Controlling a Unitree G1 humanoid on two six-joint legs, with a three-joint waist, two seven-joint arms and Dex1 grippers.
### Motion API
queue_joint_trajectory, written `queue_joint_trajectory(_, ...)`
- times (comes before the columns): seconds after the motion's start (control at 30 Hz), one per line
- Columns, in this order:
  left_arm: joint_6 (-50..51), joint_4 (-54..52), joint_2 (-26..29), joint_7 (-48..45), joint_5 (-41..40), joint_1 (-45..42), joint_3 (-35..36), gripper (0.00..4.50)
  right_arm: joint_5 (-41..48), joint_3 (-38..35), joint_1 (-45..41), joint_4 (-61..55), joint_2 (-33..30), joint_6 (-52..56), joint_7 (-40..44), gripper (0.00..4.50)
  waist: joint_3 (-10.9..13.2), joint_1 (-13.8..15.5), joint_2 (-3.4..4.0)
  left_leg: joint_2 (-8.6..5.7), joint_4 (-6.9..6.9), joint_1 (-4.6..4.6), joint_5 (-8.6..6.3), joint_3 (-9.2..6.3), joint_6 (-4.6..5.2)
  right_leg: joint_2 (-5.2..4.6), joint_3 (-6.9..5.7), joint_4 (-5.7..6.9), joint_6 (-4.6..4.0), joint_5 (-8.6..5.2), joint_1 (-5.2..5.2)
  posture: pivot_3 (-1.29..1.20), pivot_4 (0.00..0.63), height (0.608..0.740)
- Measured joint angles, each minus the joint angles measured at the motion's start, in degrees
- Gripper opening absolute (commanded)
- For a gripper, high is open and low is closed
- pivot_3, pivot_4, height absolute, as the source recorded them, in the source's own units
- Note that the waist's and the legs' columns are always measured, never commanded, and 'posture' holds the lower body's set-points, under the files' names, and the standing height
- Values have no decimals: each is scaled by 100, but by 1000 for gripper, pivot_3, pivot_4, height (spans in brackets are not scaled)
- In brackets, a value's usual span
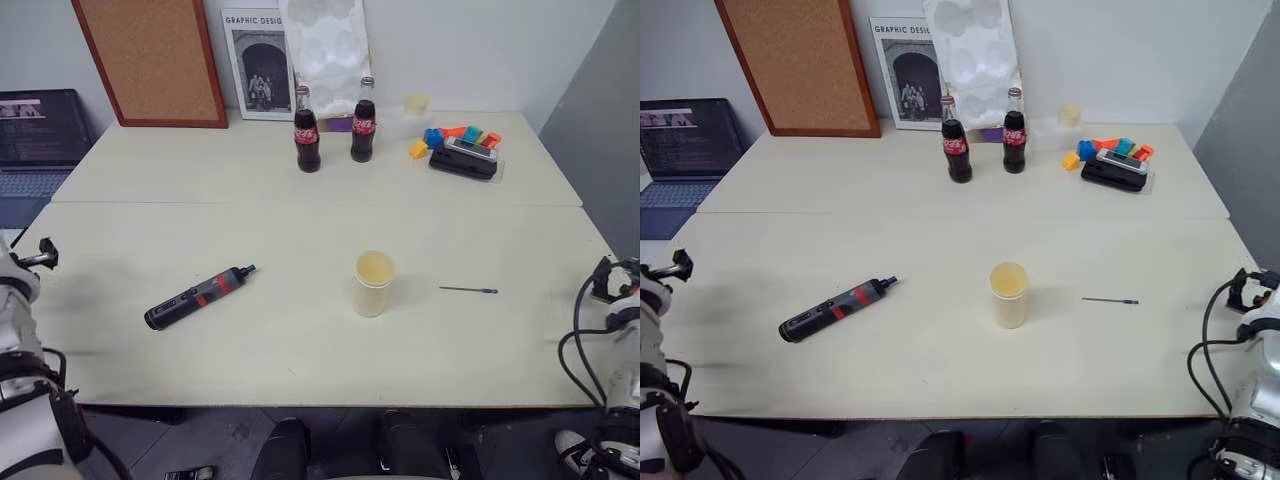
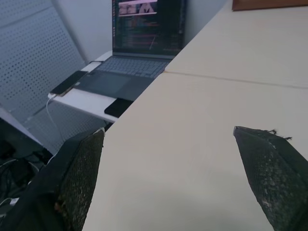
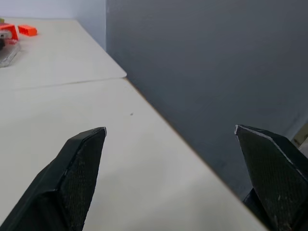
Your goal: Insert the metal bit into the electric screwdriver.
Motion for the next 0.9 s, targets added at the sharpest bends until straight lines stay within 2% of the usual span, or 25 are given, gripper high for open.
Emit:
queue_joint_trajectory(0.3,-16,-79,-215,95,-273,319,80,4460,6,125,-10,-38,-59,-9,-22,4500,0,38,0,2,-2,-3,0,3,0,0,1,-7,1,0,-2,0,150,740)
queue_joint_trajectory(0.73,78,-387,-216,103,-337,442,118,4460,17,131,23,-44,-242,34,21,4500,-1,39,0,1,-2,-3,0,4,-1,0,2,-7,1,0,-1,0,150,740)
queue_joint_trajectory(0.87,382,-1096,-179,-564,-325,607,-151,4460,86,461,199,-528,-699,555,643,4500,1,37,1,0,0,-6,1,5,-1,-1,3,-7,0,0,-2,0,150,740)
queue_joint_trajectory(0.9,697,-1511,-137,-960,-361,591,-358,4460,208,666,234,-828,-1064,841,1138,4500,7,39,6,0,7,-10,1,5,-1,0,2,-2,0,1,-2,0,150,740)
